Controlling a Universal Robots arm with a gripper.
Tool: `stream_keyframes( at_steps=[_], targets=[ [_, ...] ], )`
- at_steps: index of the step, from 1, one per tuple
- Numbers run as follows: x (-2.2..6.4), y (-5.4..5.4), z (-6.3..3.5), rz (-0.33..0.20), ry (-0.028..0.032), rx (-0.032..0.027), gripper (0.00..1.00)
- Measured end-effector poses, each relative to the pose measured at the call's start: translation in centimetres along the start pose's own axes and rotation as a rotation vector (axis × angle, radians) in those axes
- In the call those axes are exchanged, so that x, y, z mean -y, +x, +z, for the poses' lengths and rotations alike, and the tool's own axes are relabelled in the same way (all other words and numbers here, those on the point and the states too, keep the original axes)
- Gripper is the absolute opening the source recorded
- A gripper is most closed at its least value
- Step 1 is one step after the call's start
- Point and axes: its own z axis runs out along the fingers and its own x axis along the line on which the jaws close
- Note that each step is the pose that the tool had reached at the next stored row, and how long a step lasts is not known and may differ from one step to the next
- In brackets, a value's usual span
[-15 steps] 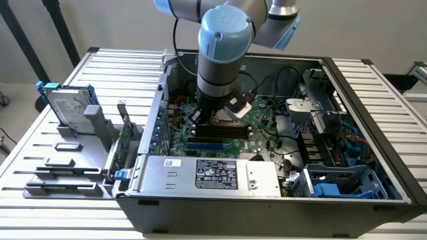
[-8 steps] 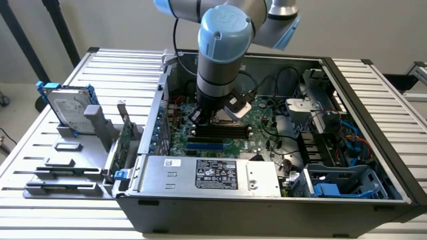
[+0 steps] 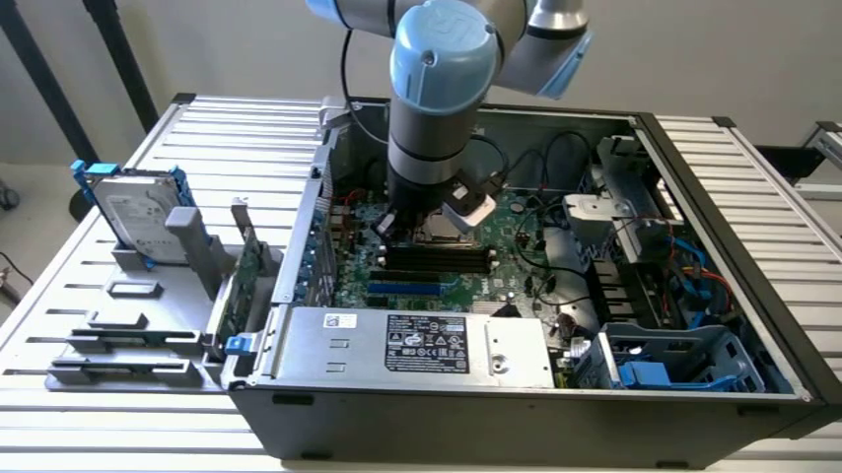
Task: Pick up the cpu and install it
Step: 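Install the first cpu locking lever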
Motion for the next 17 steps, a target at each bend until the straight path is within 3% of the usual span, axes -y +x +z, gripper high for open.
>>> stream_keyframes(
  at_steps=[5, 10, 17],
  targets=[
    [1.0, 0.9, -1.24, -0.003, -0.0017, 0.003, 0.11],
    [2.05, 1.8, -1.78, -0.023, -0.0041, 0.0144, 0.11],
    [2.7, 2.5, -1.84, -0.074, -0.0023, 0.0308, 0.11]
  ],
)
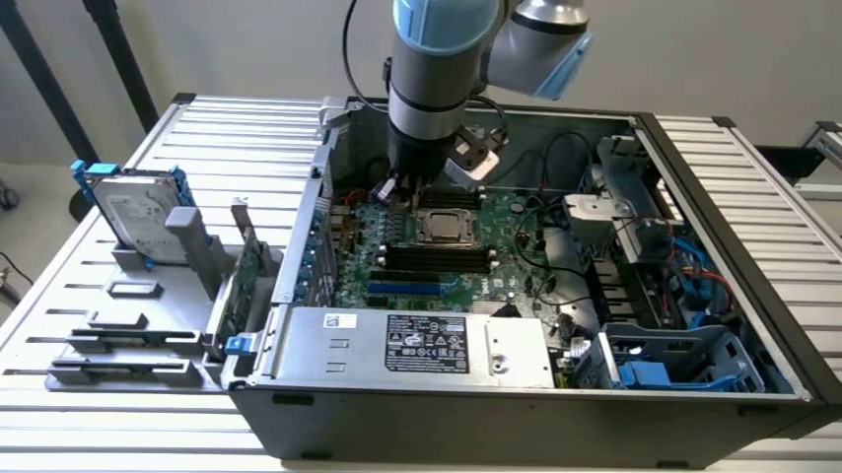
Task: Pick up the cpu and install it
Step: 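Install the first cpu locking lever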
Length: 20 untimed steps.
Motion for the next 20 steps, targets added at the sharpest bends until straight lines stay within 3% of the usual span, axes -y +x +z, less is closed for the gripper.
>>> stream_keyframes(
  at_steps=[5, 20],
  targets=[
    [0.2, 0.2, -0.14, -0.044, -0.0025, 0.0077, 0.11],
    [0.66, 0.6, -1.42, -0.169, -0.0195, 0.0089, 0.11]
  ],
)
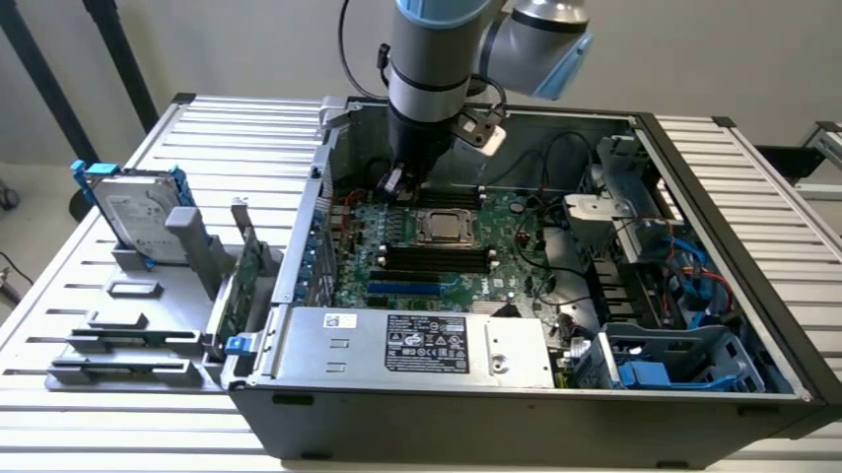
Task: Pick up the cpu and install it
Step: 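Install the first cpu locking lever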
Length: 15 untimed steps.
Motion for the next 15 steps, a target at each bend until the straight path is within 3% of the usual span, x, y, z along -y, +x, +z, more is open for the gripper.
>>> stream_keyframes(
  at_steps=[3, 5, 7, 9, 12, 15],
  targets=[
    [0.05, 0.08, -0.05, -0.023, -0.0131, -0.0038, 0.11],
    [0.07, 0.12, -0.06, -0.039, -0.0261, -0.007, 0.11],
    [0.09, 0.15, -0.06, -0.053, -0.0398, -0.0061, 0.11],
    [0.13, 0.21, -0.11, -0.062, -0.055, 0.0076, 0.11],
    [0.21, 0.33, -0.23, -0.07, -0.0763, 0.0404, 0.11],
    [0.28, 0.43, -0.37, -0.079, -0.0935, 0.0726, 0.11]
  ],
)
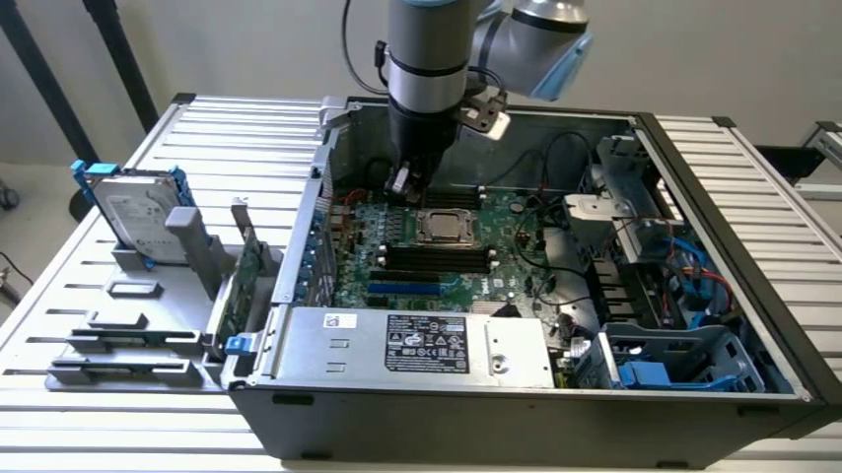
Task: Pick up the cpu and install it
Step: 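Install the first cpu locking lever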
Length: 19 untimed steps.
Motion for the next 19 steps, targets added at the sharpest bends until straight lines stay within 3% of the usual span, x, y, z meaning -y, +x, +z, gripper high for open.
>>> stream_keyframes(
  at_steps=[3, 5, 7, 10, 11, 13, 19],
  targets=[
    [0.06, 0.05, -0.14, -0.017, -0.013, 0.0316, 0.11],
    [0.14, 0.16, -0.23, -0.028, -0.0189, 0.0473, 0.11],
    [0.32, 0.52, -0.21, -0.03, -0.0206, 0.0518, 0.11],
    [0.42, 0.74, -0.2, -0.03, -0.02, 0.0502, 0.11],
    [0.42, 0.75, -0.2, -0.031, -0.0179, 0.0458, 0.11],
    [0.43, 0.75, -0.2, -0.03, -0.0086, 0.0262, 0.11],
    [0.43, 0.75, -0.2, -0.015, 0.0333, -0.0671, 0.11]
  ],
)
